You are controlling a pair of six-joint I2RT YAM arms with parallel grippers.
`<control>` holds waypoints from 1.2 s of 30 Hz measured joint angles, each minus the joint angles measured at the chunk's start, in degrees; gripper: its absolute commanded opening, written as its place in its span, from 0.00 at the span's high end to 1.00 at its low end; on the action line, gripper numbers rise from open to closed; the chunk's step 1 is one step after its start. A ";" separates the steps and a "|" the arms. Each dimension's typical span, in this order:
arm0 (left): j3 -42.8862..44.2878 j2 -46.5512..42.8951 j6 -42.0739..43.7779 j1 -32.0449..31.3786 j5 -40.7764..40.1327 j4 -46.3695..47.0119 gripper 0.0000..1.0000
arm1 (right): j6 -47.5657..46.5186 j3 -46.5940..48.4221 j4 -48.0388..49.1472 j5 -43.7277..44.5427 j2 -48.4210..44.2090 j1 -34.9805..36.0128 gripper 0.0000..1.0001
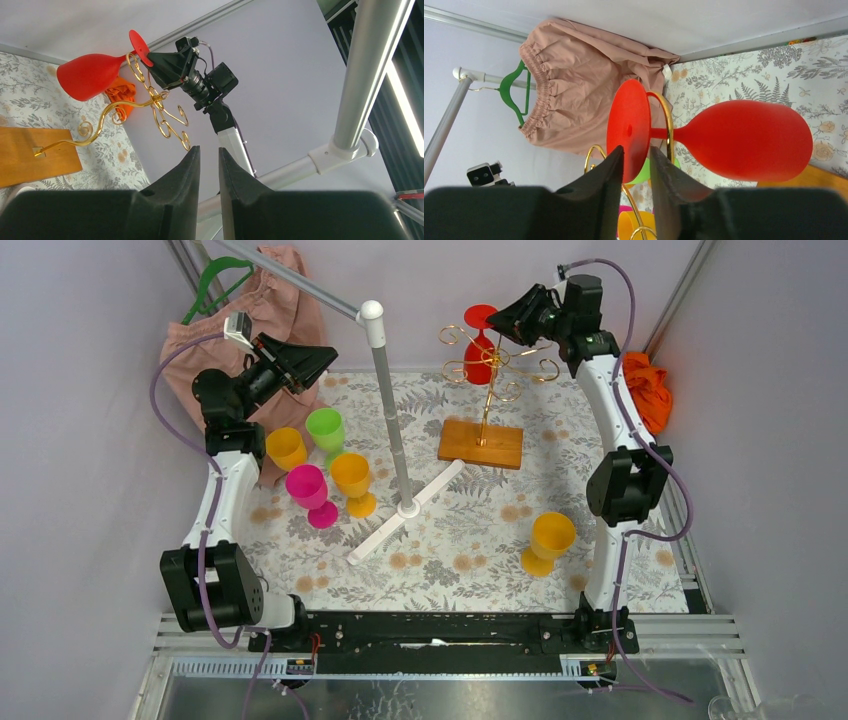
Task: Take the wine glass off the wine glass rack
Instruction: Pick up the wine glass from the wine rack.
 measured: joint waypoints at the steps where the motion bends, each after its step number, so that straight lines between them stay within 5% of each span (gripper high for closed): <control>1: -0.02 0.00 0.02 0.00 0.00 -0.02 0.74 | 0.42 -0.63 0.96 0.02 0.00 0.00 0.72; 18: -0.90 -1.09 0.66 0.04 0.31 -0.39 0.75 | 3.65 -6.64 7.02 1.53 -2.78 0.00 0.64; 36: -1.75 -1.55 0.72 0.15 0.50 -0.50 0.76 | 5.22 -8.85 7.48 1.68 -3.96 0.00 0.78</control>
